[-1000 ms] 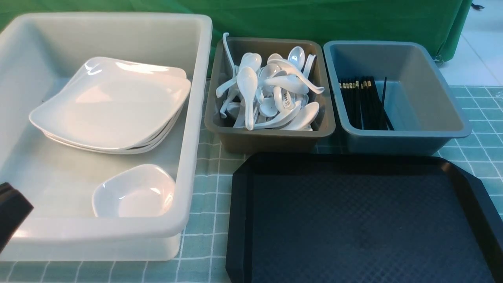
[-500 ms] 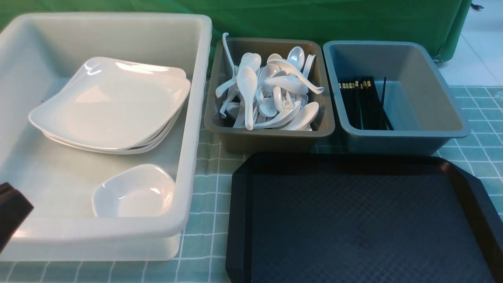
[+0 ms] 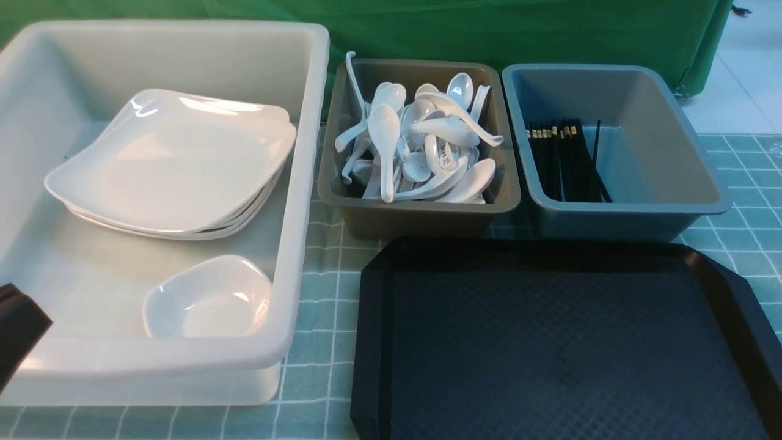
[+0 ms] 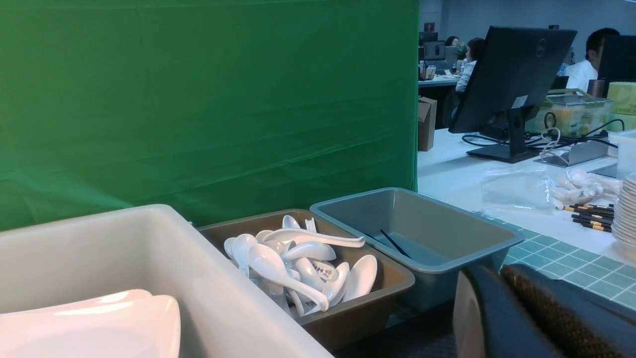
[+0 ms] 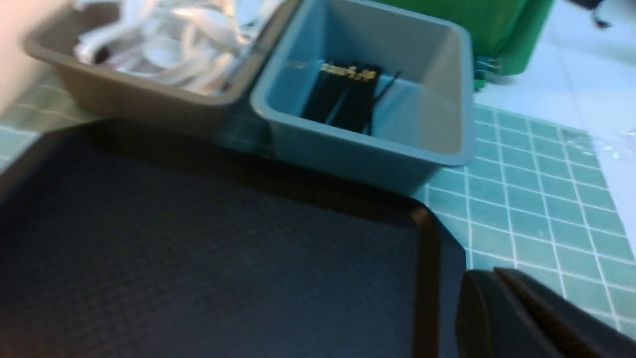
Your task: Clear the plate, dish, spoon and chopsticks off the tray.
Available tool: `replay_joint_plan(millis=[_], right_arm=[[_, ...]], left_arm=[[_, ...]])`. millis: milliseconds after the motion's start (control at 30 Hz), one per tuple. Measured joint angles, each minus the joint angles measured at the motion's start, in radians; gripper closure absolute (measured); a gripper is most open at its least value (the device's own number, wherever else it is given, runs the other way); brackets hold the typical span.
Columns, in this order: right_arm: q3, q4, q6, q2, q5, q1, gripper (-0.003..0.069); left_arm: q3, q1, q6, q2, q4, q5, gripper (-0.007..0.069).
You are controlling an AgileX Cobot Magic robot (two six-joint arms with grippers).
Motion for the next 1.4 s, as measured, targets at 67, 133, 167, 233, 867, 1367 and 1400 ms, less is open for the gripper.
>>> replay_joint_plan(millis=[67,133,167,233,867,1367,1400], right_arm=[[0.125,-0.003,0.031,-0.070,-0.067,-0.006,0.0643],[0.212,-0.011,0.049,-0.111,-0.114,-0.007,0.0643],[0.261,-0.015,0.063,-0.131,-0.138,-0.007,0.0643],[0.349,-0.023,0.098,-0.163,-0.176,-0.007,0.0643],[0.438,-0.028,0.144,-0.203,-0.234,-0.007,0.0615],[0.438,-0.028,0.145,-0.203,-0.237,-0.007,0.0570],[0.438,-0.028,0.145,-0.203,-0.238,-0.007,0.0569]], left_arm=[[0.000,0.000,0.000,0.000,0.000,0.000,0.0613],[0.000,0.000,0.000,0.000,0.000,0.000,0.0613],[0.000,0.000,0.000,0.000,0.000,0.000,0.0613],[0.000,0.000,0.000,0.000,0.000,0.000,0.0613],[0.001,0.000,0.000,0.000,0.000,-0.001,0.0608],[0.021,0.052,-0.128,-0.002,0.125,-0.037,0.0608],[0.023,0.059,-0.152,-0.002,0.133,-0.037,0.0608]])
